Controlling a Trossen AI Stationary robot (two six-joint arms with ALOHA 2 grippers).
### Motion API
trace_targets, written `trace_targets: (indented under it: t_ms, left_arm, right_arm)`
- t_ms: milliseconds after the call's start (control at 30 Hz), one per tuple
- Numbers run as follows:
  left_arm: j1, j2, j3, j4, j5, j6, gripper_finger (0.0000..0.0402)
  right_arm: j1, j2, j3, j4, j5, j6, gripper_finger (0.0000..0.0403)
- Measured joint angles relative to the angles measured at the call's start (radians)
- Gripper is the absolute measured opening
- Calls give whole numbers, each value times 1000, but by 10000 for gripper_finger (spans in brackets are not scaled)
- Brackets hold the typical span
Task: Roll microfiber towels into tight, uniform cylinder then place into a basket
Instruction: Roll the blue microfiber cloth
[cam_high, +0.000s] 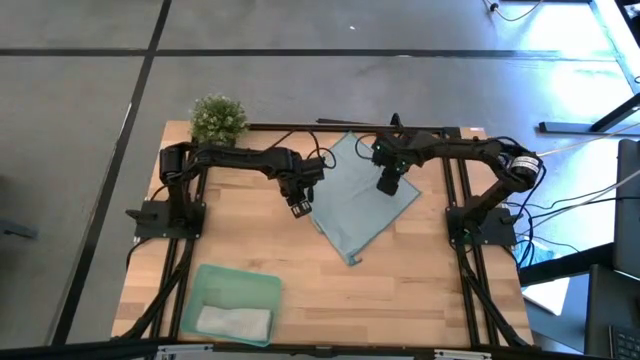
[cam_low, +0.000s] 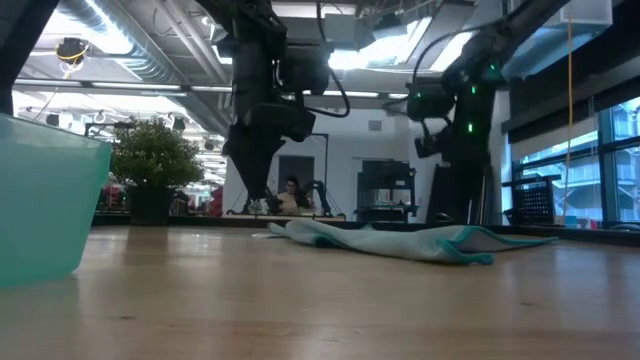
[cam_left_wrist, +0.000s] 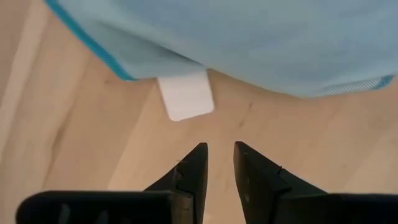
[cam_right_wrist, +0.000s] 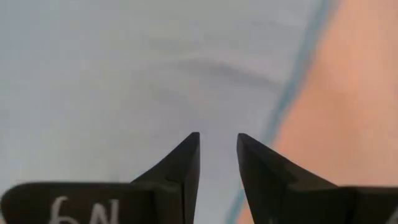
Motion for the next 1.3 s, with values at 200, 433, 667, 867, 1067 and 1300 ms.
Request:
trace_targets:
  t_ms: [200, 433, 667, 867, 1067, 1300]
  left_arm:
    - [-16, 0, 0, -1, 0, 40, 73]
    - [-14, 0, 0, -2, -6, 51, 73]
    - [-14, 0, 0, 0, -8, 102, 73]
    - [-14, 0, 0, 1, -9, 131, 73]
    - [-14, 0, 0, 9, -3, 128, 73]
    - [-14, 0, 0, 9, 17, 102, 73]
  right_arm:
    - [47, -54, 89, -255, -436, -135, 108]
    - [271, -126, -6, -187, -671, -135, 108]
    - [514, -126, -132, 236, -626, 128, 108]
    - [621, -127, -157, 412, -610, 240, 108]
    - [689, -127, -188, 387, -493, 234, 108]
    - [704, -117, -272, 524, -479, 210, 108]
